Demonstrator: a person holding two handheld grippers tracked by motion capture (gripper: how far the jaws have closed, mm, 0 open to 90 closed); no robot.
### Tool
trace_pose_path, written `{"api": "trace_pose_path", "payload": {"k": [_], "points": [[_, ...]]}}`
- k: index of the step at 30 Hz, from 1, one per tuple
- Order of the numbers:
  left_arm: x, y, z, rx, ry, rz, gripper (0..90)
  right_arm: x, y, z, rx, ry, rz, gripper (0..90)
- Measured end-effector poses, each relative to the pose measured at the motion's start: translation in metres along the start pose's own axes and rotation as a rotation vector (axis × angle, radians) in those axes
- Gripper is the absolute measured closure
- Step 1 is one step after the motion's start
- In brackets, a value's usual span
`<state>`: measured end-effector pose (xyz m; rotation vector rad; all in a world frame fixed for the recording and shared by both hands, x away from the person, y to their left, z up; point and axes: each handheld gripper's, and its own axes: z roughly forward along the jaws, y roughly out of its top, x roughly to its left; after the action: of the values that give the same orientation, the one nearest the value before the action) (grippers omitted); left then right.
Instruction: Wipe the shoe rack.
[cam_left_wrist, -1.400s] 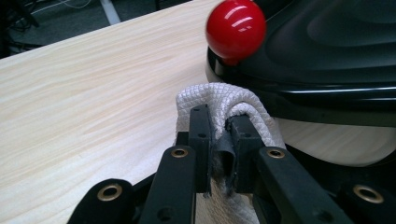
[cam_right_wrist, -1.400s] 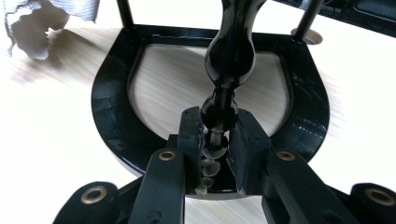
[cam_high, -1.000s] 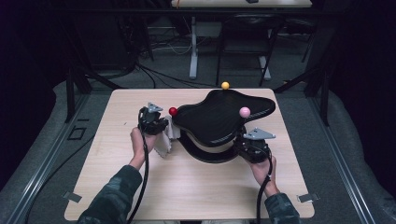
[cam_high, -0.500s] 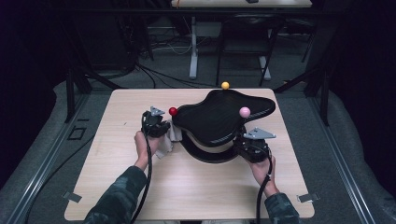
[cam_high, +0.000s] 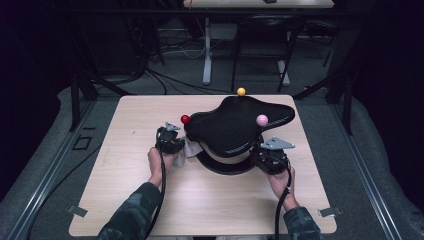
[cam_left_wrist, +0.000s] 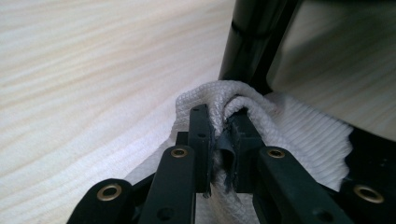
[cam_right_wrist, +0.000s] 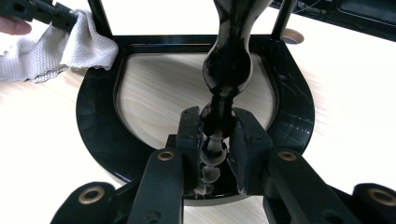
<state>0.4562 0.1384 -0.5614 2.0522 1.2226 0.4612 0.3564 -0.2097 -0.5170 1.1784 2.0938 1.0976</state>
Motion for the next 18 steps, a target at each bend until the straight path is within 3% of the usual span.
{"api": "trace_pose_path", "payload": {"k": [5,14,18], "points": [[-0.003,-0.001,-0.003,-0.013,-0.007,0.003,81.7,0.000,0.000,0.000,0.002,0.001,-0.004,74.5],[-0.008,0.013,-0.026,-0.140,-0.016,0.044,81.4,0.001,0.000,0.000,0.002,-0.001,-0.002,74.6],[-0.008,0.013,-0.026,-0.156,-0.019,0.048,81.1,0.001,0.001,0.001,0.002,0.003,-0.004,74.8]]}}
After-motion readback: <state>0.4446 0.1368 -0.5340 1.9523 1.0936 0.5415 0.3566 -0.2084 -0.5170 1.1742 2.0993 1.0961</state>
